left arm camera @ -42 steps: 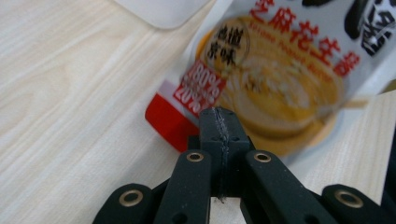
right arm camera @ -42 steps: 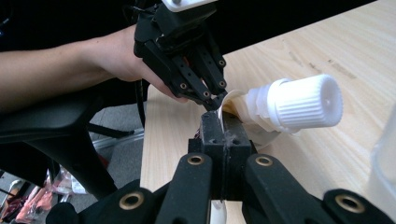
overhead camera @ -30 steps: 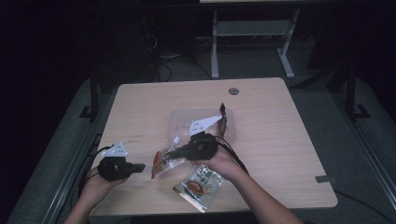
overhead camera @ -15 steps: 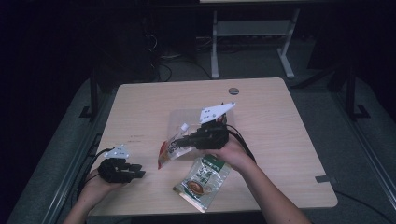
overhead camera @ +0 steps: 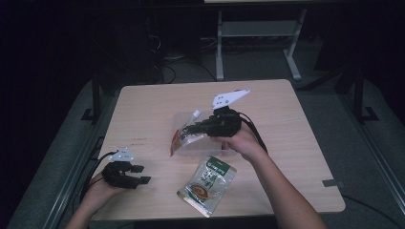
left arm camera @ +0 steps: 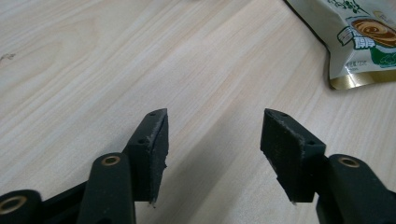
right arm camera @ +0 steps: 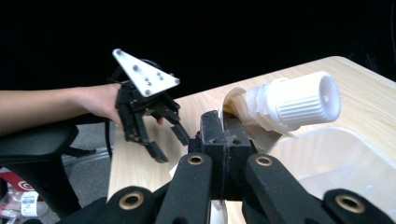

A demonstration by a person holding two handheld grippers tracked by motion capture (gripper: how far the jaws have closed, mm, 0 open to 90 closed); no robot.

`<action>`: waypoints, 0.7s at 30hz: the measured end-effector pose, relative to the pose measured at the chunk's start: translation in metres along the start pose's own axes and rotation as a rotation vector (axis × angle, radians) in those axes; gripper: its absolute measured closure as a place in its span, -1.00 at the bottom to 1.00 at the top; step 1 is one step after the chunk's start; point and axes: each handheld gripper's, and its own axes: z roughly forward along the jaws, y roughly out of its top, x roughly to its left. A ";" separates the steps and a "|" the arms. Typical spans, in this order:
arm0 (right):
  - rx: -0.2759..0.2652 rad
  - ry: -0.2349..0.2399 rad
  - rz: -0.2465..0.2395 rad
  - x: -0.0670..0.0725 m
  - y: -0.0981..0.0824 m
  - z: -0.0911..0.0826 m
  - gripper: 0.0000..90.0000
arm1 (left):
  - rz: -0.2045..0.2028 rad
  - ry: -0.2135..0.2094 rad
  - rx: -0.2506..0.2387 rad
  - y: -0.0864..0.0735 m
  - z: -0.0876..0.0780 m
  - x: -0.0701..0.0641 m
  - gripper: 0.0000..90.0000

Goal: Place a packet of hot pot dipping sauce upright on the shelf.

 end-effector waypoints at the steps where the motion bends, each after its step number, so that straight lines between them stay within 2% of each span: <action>1: 0.007 -0.010 0.000 -0.002 0.002 0.000 1.00 | 0.000 0.002 0.001 0.000 0.000 0.000 -0.11; 10: 0.033 -0.074 0.011 -0.024 0.012 0.001 1.00 | 0.007 0.004 0.012 -0.001 0.002 -0.001 -0.14; 21: 0.091 -0.129 0.036 -0.042 0.003 -0.001 1.00 | 0.013 0.008 0.024 -0.001 0.001 0.001 -0.15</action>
